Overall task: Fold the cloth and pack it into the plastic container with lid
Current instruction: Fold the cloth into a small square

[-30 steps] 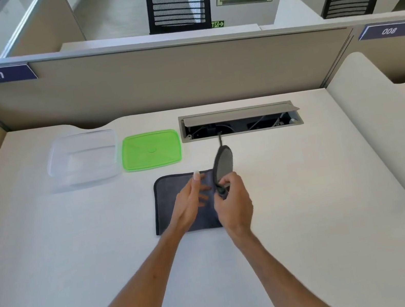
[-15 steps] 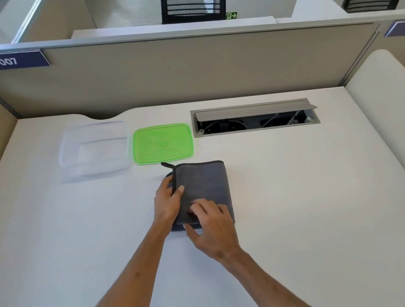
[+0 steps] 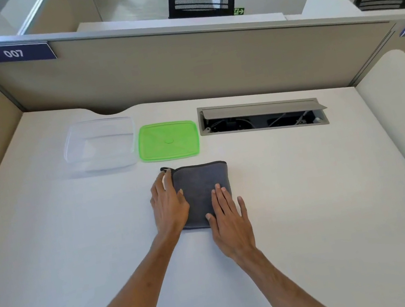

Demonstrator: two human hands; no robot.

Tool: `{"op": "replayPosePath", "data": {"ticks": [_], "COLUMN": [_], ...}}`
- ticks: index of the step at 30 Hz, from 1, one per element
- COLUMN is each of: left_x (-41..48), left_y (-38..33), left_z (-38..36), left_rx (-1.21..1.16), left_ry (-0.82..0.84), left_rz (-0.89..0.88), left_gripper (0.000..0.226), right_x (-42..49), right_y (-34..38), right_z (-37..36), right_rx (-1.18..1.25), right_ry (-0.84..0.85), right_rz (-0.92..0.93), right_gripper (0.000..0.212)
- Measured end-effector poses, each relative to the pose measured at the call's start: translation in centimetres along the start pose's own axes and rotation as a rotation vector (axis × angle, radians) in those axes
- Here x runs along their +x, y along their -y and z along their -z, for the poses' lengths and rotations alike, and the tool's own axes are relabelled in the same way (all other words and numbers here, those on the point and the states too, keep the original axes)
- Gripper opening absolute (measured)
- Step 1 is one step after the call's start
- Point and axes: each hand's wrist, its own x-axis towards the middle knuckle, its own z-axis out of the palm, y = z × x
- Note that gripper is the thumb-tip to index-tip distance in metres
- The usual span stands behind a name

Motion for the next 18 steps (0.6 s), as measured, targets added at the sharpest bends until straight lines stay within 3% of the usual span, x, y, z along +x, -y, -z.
{"op": "replayPosePath", "data": {"ticks": [4, 8, 13, 15, 18], "left_x": [-0.8, -1.0, 0.0, 1.2, 3.5], "left_y": [0.0, 0.7, 0.5, -0.1, -1.0], "left_z": [-1.4, -2.4, -2.3, -1.9, -1.4], "left_rx": [0.223, 0.323, 0.365, 0.372, 0.397], "left_ry": [0.094, 0.175, 0.154, 0.157, 0.218], "left_rz": [-0.237, -0.279, -0.327, -0.361, -0.419], "left_gripper": [0.062, 0.059, 0.057, 0.057, 0.06], "right_x": [0.0, 0.1, 0.2, -0.3, -1.4], "right_y": [-0.1, -0.2, -0.3, -0.1, 0.1], "right_z": [-0.3, -0.6, 0.1, 0.9, 2.1], "right_rx": [-0.006, -0.005, 0.034, 0.114, 0.283], "right_ry": [0.01, 0.023, 0.011, -0.079, -0.187], "right_rz": [-0.001, -0.004, 0.01, -0.069, -0.387], "right_gripper": [0.066, 0.066, 0.065, 0.063, 0.062]}}
